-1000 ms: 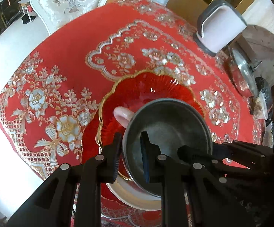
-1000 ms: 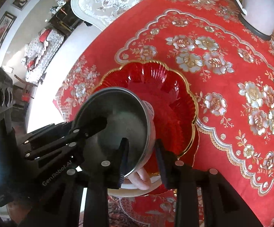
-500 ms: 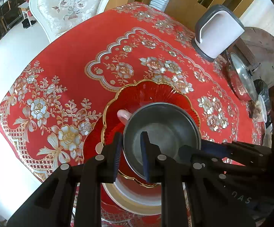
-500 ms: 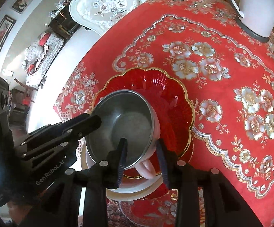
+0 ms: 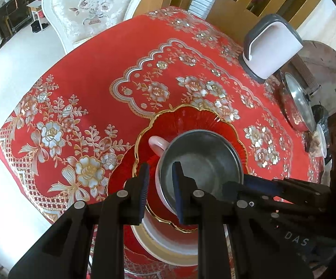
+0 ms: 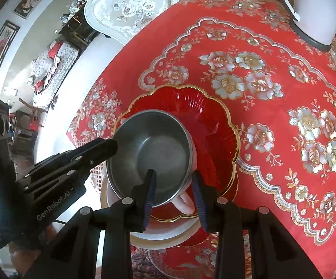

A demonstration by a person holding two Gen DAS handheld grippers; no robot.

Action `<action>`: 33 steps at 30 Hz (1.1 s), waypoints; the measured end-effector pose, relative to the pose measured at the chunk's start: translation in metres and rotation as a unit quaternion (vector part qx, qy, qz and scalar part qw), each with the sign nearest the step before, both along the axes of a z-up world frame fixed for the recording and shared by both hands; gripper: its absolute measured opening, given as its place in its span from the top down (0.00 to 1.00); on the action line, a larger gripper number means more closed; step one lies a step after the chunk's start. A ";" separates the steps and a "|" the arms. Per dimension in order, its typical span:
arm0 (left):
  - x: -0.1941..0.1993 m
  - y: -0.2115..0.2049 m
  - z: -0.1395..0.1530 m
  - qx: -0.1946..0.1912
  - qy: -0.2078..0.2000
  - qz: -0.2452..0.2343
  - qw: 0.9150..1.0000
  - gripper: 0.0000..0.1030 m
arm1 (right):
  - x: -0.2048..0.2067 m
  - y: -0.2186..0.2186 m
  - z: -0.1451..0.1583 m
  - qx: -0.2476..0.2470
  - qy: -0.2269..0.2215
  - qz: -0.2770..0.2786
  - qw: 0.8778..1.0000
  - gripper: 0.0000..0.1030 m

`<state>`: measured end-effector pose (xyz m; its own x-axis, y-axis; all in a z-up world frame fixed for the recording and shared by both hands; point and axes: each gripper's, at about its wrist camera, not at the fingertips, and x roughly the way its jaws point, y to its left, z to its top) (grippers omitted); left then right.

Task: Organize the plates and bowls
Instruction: 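Carry the grey pot with both tools over the red scalloped plate, then lower the grey pot into the red scalloped plate with both tools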

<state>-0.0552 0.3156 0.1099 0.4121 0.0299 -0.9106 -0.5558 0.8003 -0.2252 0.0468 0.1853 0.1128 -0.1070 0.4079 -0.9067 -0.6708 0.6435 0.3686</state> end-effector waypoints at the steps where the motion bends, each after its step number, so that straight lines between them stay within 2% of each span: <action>1: 0.000 0.000 0.000 0.000 0.001 0.000 1.000 0.84 | 0.000 0.000 0.000 -0.001 -0.001 0.000 1.000 0.66; 15: 0.001 -0.002 -0.001 0.005 0.005 0.000 1.000 0.84 | 0.002 -0.001 -0.004 -0.004 0.002 -0.003 1.000 0.66; 21: 0.002 -0.006 -0.010 0.000 0.016 -0.005 1.000 0.84 | -0.006 0.004 -0.019 -0.020 0.024 0.011 0.999 0.64; 24: -0.001 -0.006 -0.012 -0.001 0.016 -0.001 1.000 0.84 | -0.010 0.004 -0.022 -0.021 0.022 0.014 0.999 0.59; 31: -0.001 0.010 -0.002 -0.005 -0.001 0.010 1.000 0.83 | -0.010 0.005 -0.028 -0.023 0.029 0.016 0.999 0.53; 33: 0.001 0.014 0.002 0.005 -0.003 0.009 1.000 0.83 | -0.010 0.006 -0.028 -0.024 0.031 0.018 0.999 0.53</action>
